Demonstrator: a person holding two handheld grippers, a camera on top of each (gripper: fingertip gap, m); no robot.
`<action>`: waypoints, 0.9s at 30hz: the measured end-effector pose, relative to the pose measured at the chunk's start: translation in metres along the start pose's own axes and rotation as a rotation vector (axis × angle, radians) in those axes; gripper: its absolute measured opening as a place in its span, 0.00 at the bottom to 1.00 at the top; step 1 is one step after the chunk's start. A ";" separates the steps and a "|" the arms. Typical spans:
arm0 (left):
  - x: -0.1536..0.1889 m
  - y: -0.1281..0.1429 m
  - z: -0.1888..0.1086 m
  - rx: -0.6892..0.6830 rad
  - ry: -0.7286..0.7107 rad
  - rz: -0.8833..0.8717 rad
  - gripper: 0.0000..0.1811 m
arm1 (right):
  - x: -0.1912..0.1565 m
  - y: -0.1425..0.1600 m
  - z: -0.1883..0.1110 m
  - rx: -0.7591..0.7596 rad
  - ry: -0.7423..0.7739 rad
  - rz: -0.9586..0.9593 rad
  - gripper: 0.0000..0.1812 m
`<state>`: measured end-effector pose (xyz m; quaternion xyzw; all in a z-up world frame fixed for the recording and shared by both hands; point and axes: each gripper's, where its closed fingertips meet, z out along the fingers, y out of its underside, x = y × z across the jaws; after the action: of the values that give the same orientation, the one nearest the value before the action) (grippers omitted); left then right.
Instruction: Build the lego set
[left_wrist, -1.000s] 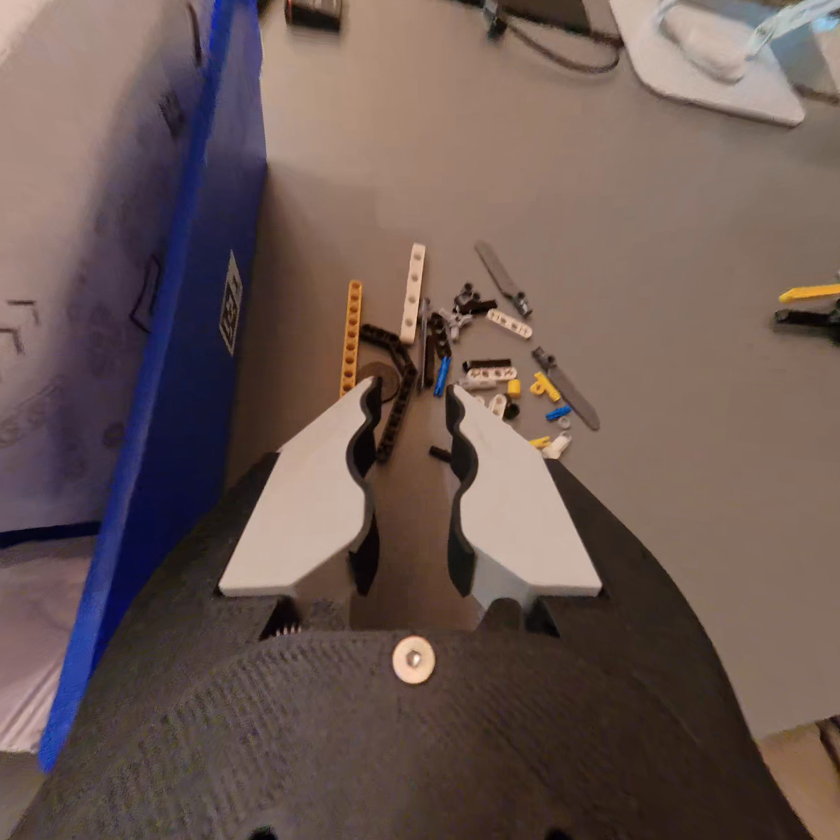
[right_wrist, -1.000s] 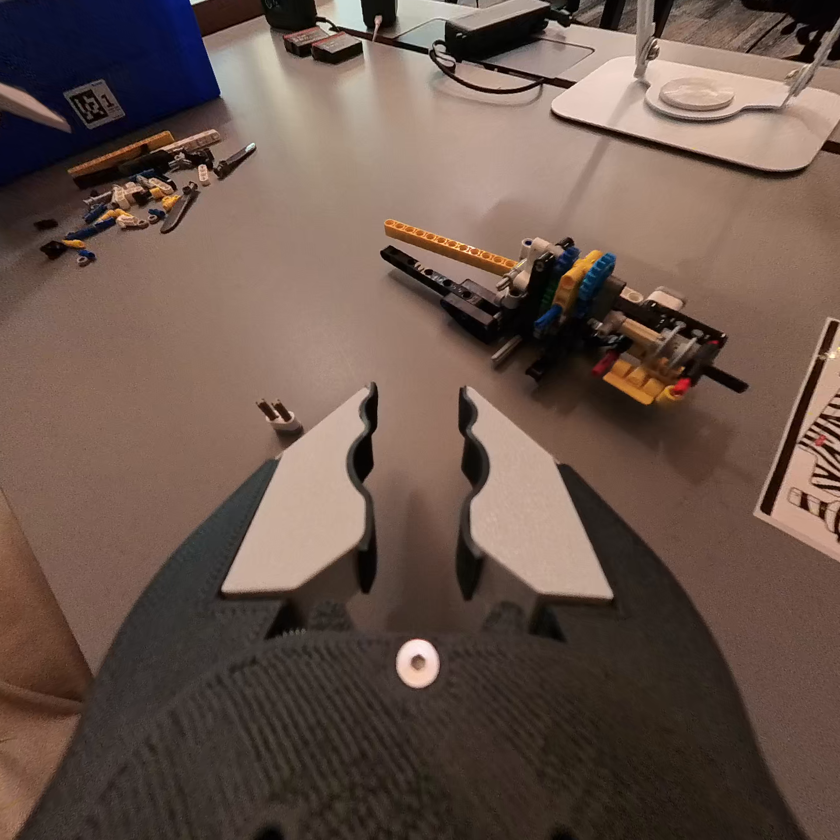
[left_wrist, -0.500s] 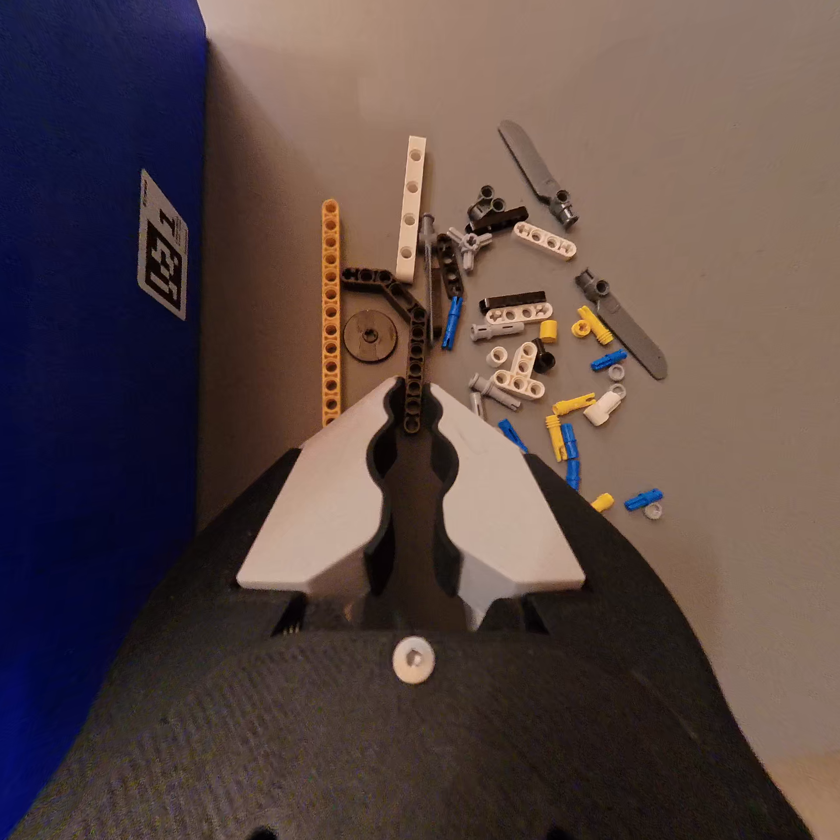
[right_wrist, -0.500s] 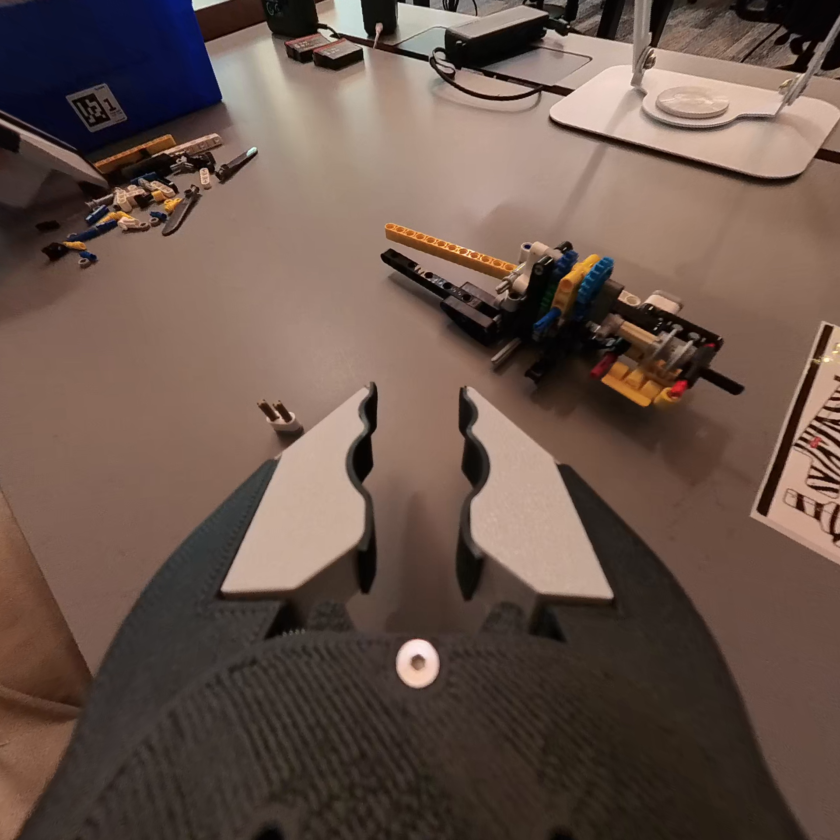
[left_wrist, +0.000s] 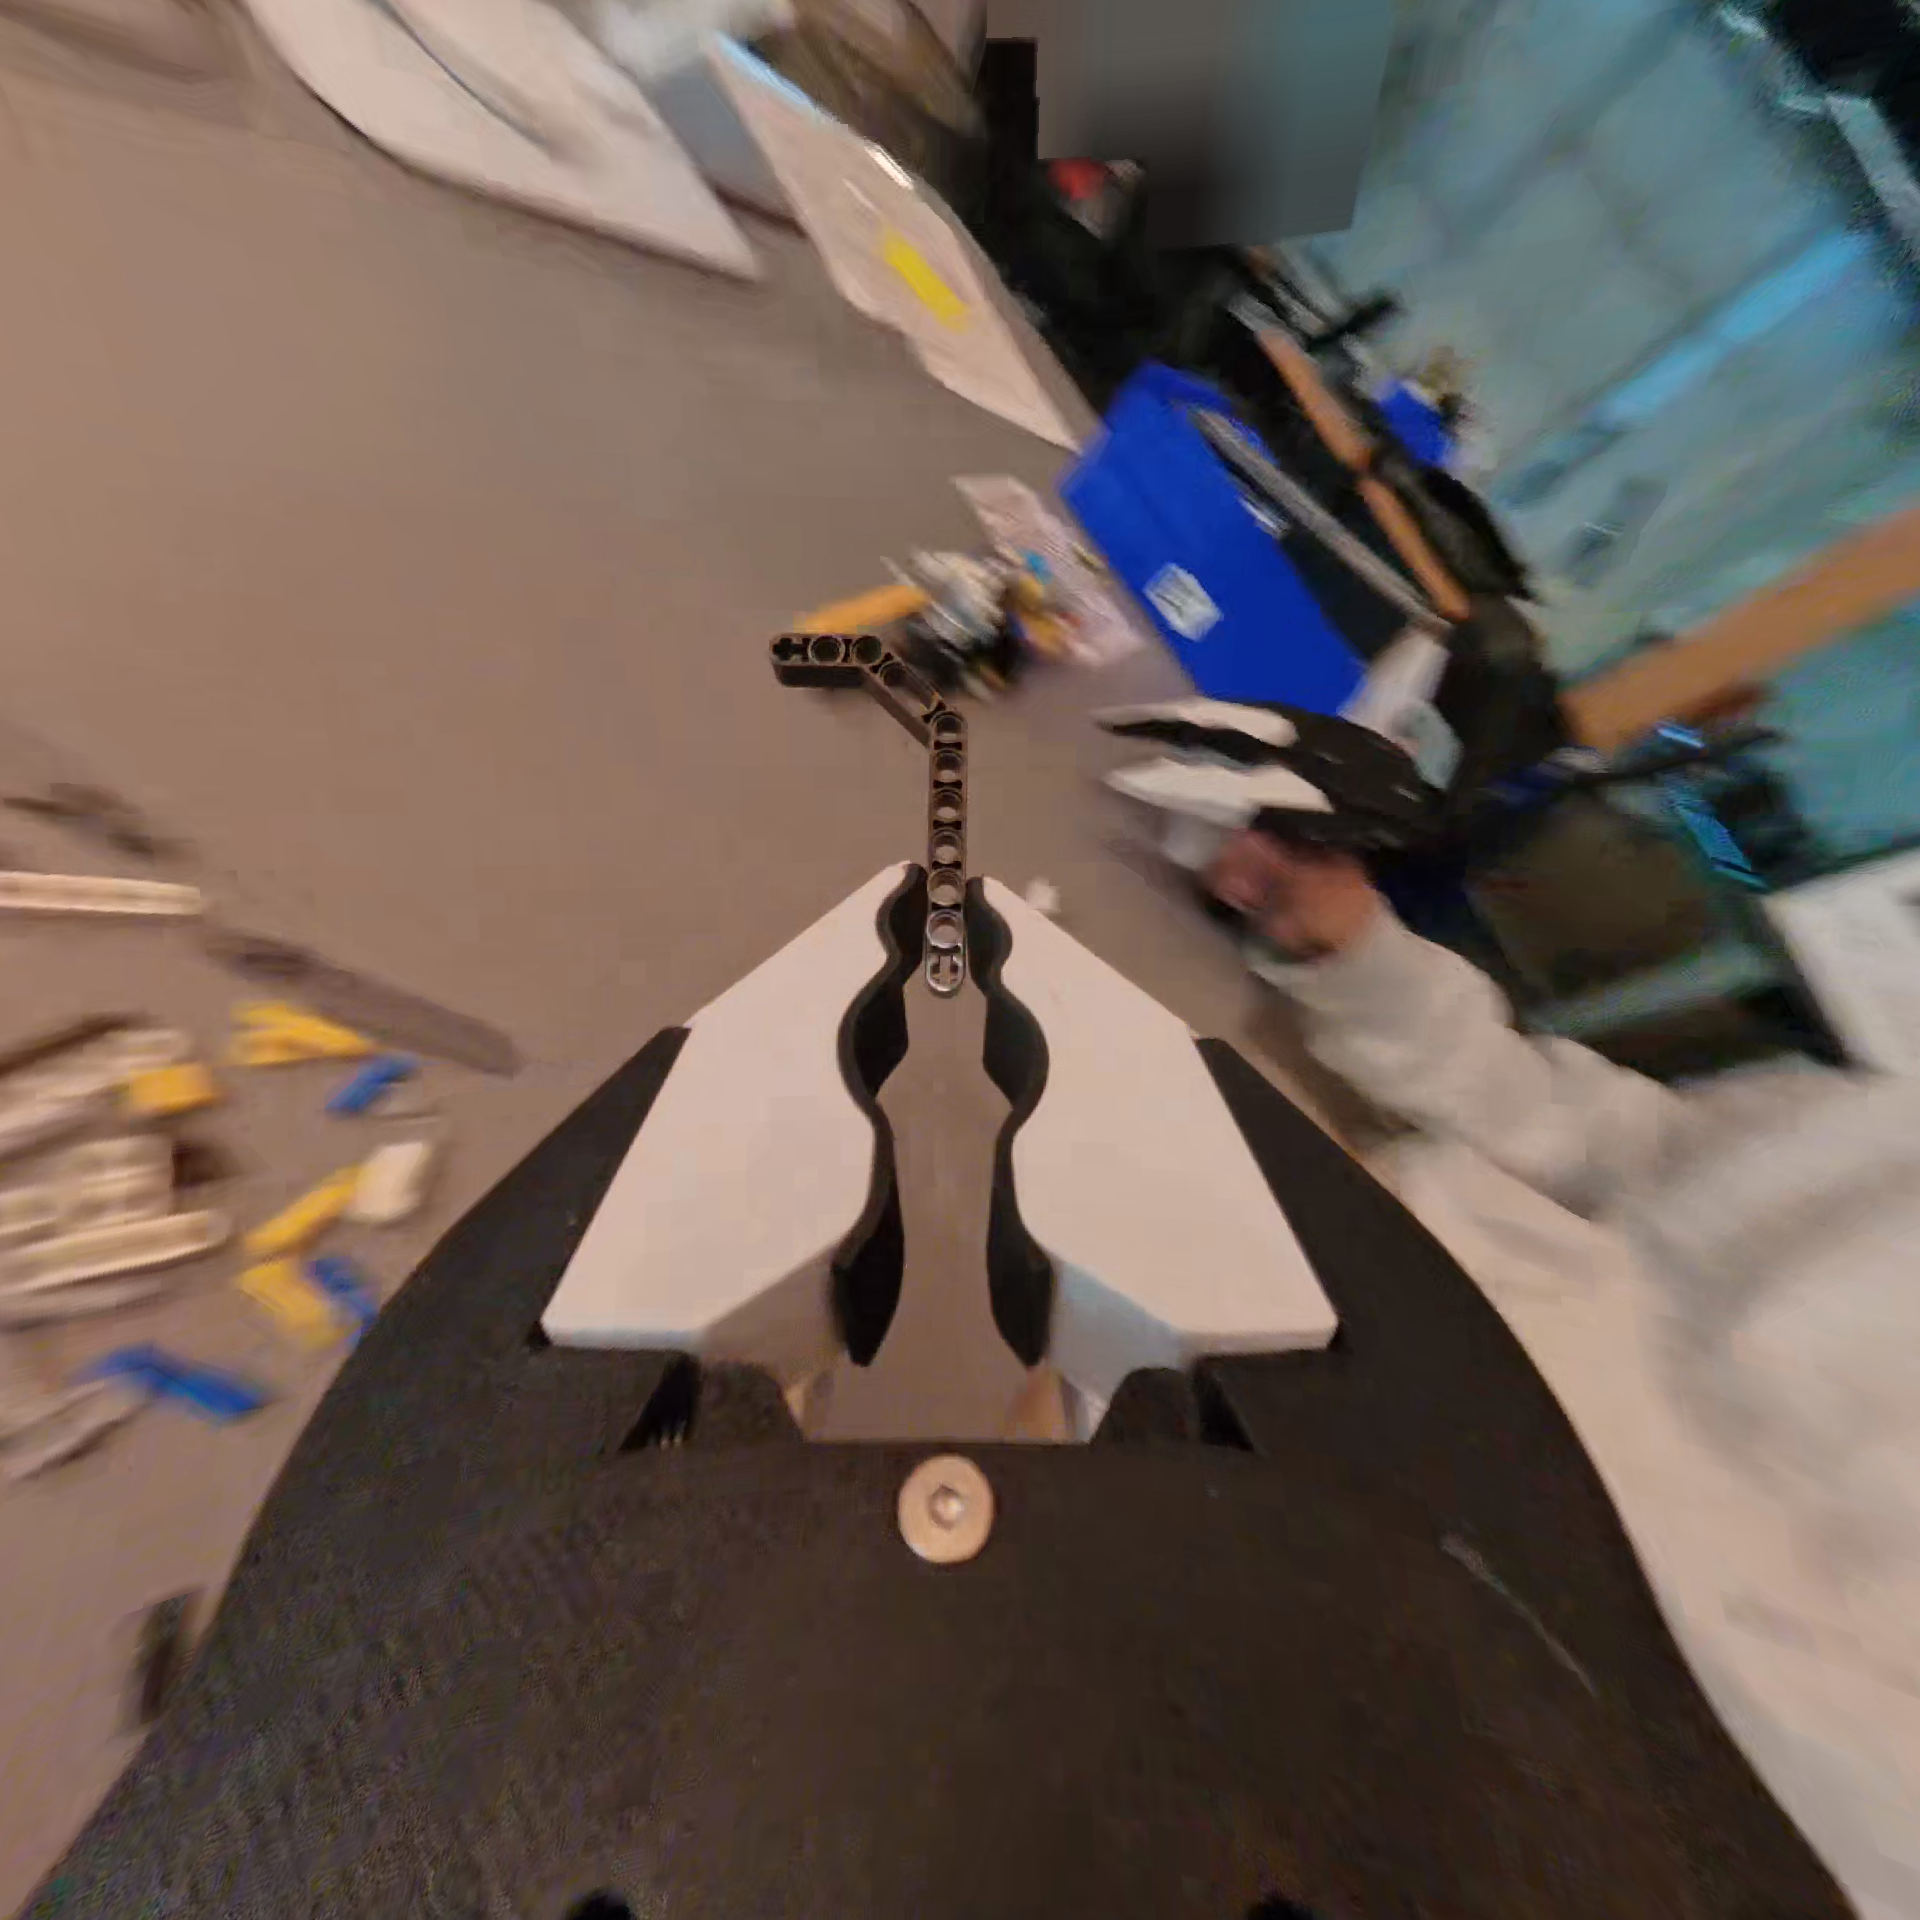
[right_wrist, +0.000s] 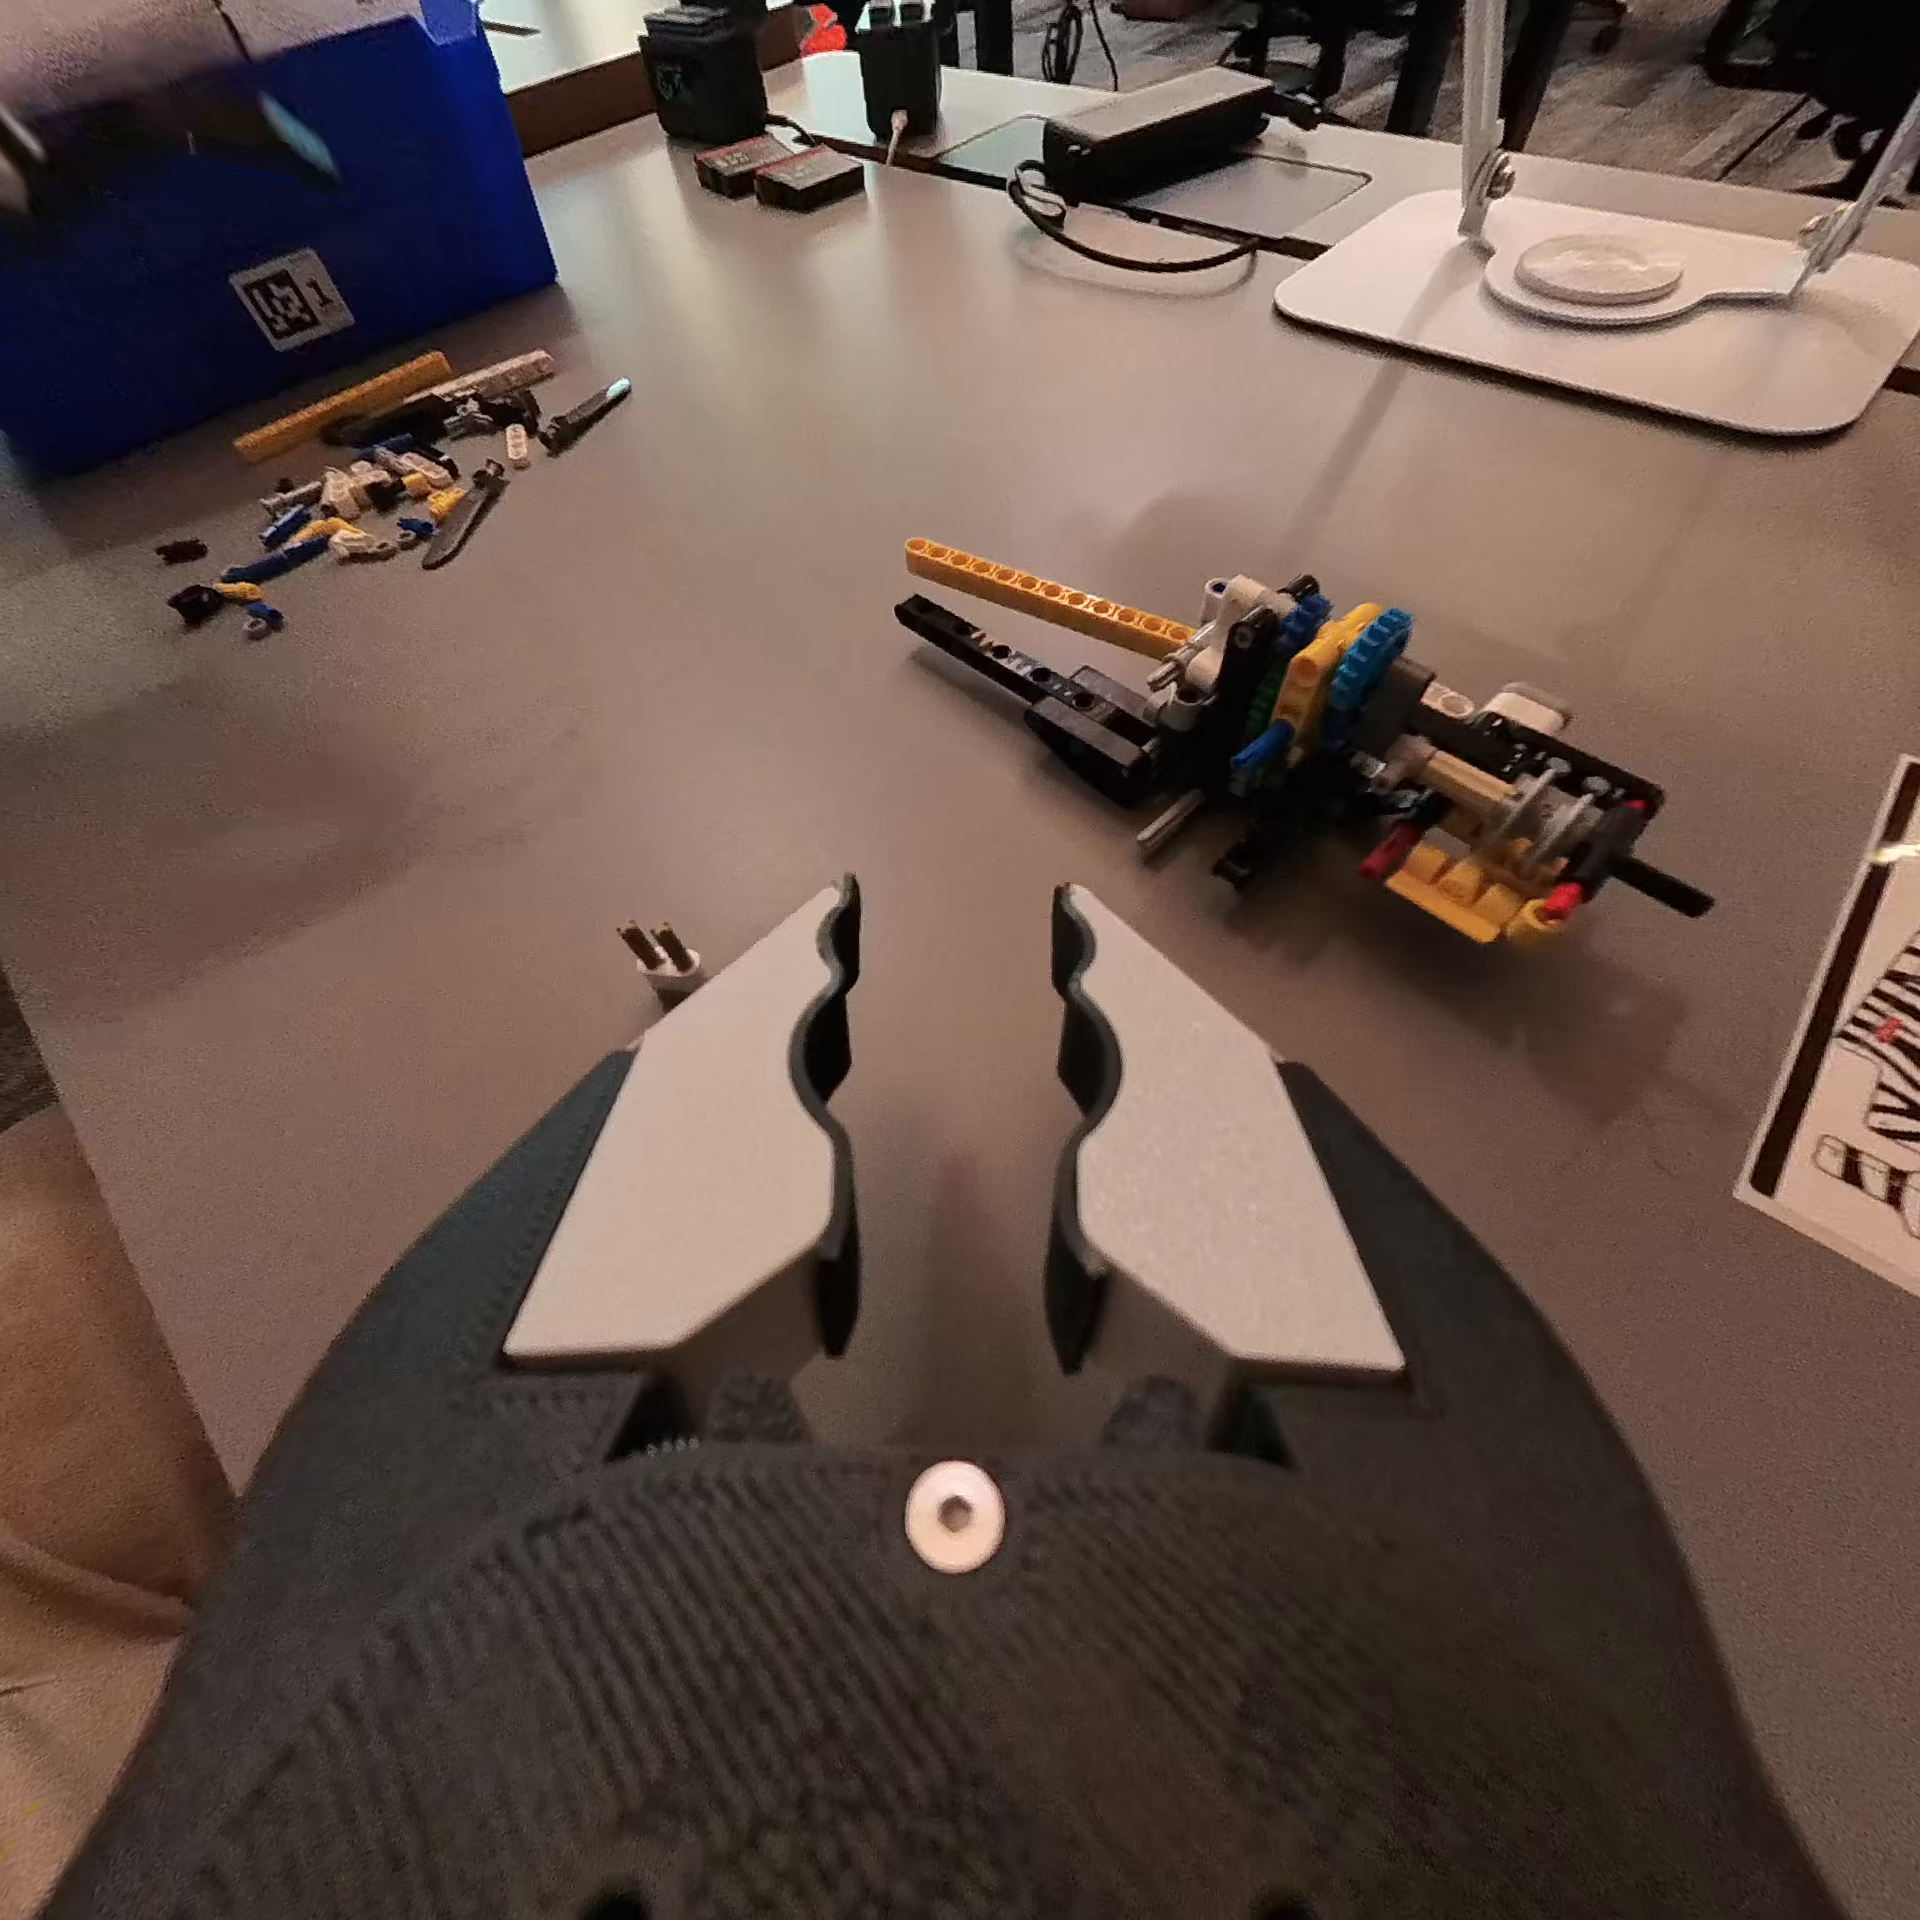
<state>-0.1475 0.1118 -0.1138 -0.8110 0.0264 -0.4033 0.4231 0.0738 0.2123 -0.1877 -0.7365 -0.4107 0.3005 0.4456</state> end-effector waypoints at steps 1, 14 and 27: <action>0.012 0.011 0.011 -0.059 0.089 -0.030 0.03 | -0.001 0.000 0.000 0.002 -0.010 0.005 0.20; 0.075 0.098 0.083 -0.381 0.495 0.038 0.03 | -0.096 -0.017 -0.020 0.232 -0.305 -0.457 0.17; 0.086 0.134 0.074 -0.562 0.589 0.074 0.03 | -0.136 -0.001 -0.016 0.195 -0.414 -0.581 0.21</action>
<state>0.0009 0.0422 -0.1781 -0.7432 0.2847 -0.5801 0.1736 0.0212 0.0877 -0.1696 -0.4669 -0.6537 0.3418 0.4877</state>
